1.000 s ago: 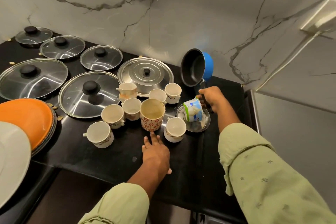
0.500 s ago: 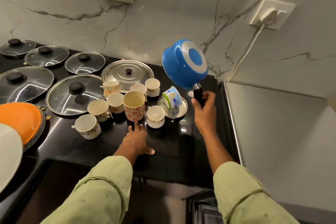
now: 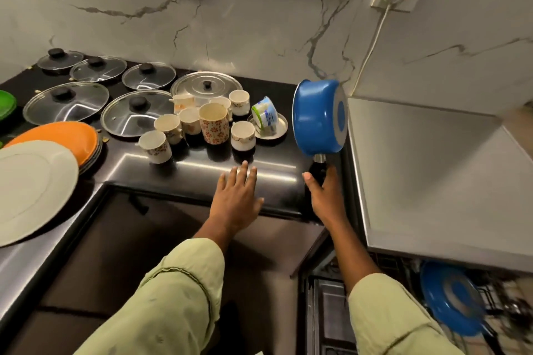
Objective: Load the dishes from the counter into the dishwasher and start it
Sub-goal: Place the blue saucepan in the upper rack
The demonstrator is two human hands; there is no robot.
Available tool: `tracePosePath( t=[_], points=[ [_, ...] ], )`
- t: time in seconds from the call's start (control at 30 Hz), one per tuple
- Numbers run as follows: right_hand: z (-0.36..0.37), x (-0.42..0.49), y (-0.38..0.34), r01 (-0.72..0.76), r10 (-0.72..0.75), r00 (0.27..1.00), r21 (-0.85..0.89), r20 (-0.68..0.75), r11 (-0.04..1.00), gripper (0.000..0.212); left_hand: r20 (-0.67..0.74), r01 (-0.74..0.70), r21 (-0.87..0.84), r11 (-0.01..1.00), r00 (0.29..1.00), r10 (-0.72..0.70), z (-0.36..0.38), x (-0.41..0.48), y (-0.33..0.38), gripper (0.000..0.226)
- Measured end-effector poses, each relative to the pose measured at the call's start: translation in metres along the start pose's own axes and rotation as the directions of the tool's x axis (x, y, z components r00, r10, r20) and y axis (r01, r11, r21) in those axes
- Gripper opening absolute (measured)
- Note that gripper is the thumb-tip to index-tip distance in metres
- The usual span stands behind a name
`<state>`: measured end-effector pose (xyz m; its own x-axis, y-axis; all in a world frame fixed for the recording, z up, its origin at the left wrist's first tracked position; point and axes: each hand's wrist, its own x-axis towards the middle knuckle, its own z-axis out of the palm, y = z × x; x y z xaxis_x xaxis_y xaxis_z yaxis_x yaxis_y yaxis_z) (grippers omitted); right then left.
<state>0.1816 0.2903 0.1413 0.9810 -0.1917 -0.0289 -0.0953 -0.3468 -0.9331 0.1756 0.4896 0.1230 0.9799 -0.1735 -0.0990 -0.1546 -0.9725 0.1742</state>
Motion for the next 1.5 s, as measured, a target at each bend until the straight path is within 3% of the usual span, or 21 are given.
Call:
tracePosePath(
  t=[0.23, 0.57, 0.77, 1.1, 1.5],
  points=[
    [-0.022, -0.086, 0.027, -0.066, 0.097, 0.987, -0.228, 0.131, 0.971, 0.044, -0.001, 0.039, 0.058, 0.998, 0.999, -0.039, 0.013, -0.086, 0.013, 0.079],
    [-0.031, -0.22, 0.045, -0.154, 0.157, 0.987, -0.335, -0.02, 0.929, 0.034, -0.007, 0.033, 0.067, 0.997, 0.999, -0.032, 0.029, -0.215, 0.021, 0.08],
    [-0.051, -0.303, 0.063, -0.189, 0.185, 0.982, -0.39, -0.048, 0.901, 0.034, 0.091, -0.005, 0.051, 0.999, 0.996, 0.0, 0.059, -0.296, 0.047, 0.078],
    [-0.14, -0.399, 0.111, -0.283, 0.278, 0.959, -0.257, -0.056, 0.924, 0.047, 0.16, -0.09, 0.054, 0.994, 0.984, 0.08, 0.088, -0.376, 0.137, 0.074],
    [-0.307, -0.441, 0.206, -0.277, 0.291, 0.957, -0.361, -0.017, 0.89, 0.049, 0.238, -0.106, 0.032, 0.994, 0.966, 0.095, 0.149, -0.41, 0.319, 0.077]
  ],
)
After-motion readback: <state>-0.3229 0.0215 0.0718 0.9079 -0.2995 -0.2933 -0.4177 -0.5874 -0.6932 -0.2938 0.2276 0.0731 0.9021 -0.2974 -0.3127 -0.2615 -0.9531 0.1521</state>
